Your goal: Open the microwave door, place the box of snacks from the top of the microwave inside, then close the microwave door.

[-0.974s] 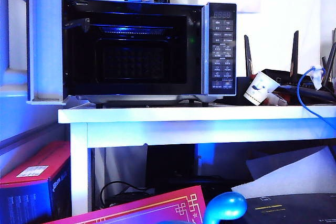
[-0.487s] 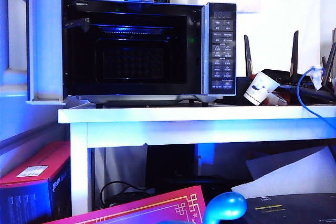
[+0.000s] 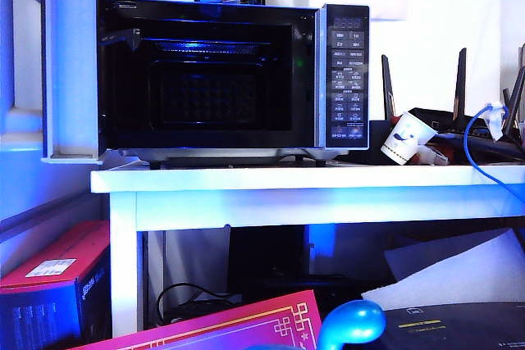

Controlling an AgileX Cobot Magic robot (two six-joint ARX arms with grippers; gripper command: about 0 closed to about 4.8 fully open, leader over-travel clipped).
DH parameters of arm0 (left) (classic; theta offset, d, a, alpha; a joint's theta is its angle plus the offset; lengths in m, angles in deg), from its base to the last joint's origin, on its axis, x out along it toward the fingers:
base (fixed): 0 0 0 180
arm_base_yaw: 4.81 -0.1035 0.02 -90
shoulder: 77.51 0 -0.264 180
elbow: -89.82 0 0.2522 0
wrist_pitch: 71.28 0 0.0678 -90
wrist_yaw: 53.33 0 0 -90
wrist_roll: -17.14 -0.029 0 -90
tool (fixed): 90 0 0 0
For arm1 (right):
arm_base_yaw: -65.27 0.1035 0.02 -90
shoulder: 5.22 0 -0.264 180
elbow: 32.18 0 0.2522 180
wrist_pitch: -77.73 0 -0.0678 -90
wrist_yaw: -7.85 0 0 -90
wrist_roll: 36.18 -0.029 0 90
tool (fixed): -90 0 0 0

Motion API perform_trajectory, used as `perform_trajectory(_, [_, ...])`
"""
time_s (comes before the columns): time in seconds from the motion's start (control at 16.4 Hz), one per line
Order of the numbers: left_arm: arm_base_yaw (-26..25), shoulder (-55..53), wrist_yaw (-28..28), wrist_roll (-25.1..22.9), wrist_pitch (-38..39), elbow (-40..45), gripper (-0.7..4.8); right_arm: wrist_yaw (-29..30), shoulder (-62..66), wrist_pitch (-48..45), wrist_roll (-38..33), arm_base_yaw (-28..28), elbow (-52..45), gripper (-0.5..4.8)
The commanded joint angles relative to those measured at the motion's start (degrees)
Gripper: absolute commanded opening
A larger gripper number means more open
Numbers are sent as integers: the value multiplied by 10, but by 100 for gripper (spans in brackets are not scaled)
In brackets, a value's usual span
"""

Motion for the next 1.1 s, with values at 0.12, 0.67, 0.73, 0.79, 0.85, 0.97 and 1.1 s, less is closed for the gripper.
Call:
perform_trajectory(0.12, [1, 3, 2, 0, -16, -2, 472, 1, -4, -5, -2, 1, 2, 479])
perform_trajectory(0.67, [1, 3, 4, 6, -45, -2, 355, 1, -4, 6, -1, 1, 2, 479])
perform_trajectory(0.73, [1, 3, 4, 6, -45, -2, 255, 1, -4, 6, -1, 1, 2, 479])
perform_trajectory(0.79, [1, 3, 4, 6, -45, -2, 203, 1, -4, 6, -1, 1, 2, 479])
perform_trajectory(0.85, [1, 3, 4, 6, -45, -2, 204, 1, -4, 6, -1, 1, 2, 479])
perform_trajectory(0.97, [1, 3, 4, 6, -45, -2, 205, 1, -4, 7, -1, 1, 2, 479])
perform_trajectory(1.1, [1, 3, 24, 8, -52, -2, 206, 1, -4, 8, -1, 1, 2, 479])
